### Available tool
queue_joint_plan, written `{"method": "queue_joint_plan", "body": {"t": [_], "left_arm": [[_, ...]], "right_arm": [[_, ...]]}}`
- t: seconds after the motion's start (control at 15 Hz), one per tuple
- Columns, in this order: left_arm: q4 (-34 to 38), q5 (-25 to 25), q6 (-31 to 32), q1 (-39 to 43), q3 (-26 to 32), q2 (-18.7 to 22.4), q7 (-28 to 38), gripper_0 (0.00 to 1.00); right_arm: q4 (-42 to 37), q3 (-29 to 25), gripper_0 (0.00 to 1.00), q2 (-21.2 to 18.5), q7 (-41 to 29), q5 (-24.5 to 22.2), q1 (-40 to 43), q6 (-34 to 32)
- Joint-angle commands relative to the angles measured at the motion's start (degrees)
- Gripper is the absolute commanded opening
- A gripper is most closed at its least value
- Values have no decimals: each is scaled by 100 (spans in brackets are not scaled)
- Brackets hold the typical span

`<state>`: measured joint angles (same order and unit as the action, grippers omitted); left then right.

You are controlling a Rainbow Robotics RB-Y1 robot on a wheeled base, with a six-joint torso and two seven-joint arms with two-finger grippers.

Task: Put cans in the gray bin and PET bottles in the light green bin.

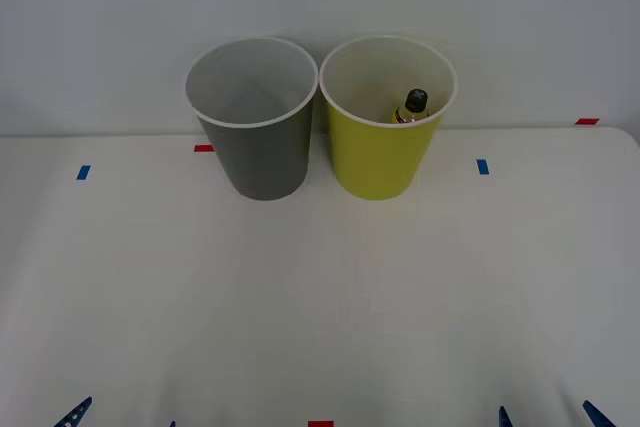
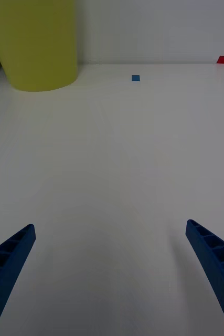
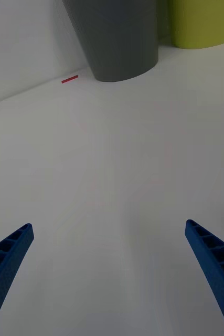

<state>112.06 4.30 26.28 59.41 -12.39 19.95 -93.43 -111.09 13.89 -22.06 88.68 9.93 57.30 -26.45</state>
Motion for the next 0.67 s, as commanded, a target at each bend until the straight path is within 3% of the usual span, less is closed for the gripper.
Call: {"method": "queue_joint_plan", "body": {"t": [0.07,0.67], "left_arm": [[0,0,0,0,0,0,0,100],[0,0,0,0,0,0,0,100]], "right_arm": [[0,0,100,0,0,0,0,0],[0,0,100,0,0,0,0,0]]}}
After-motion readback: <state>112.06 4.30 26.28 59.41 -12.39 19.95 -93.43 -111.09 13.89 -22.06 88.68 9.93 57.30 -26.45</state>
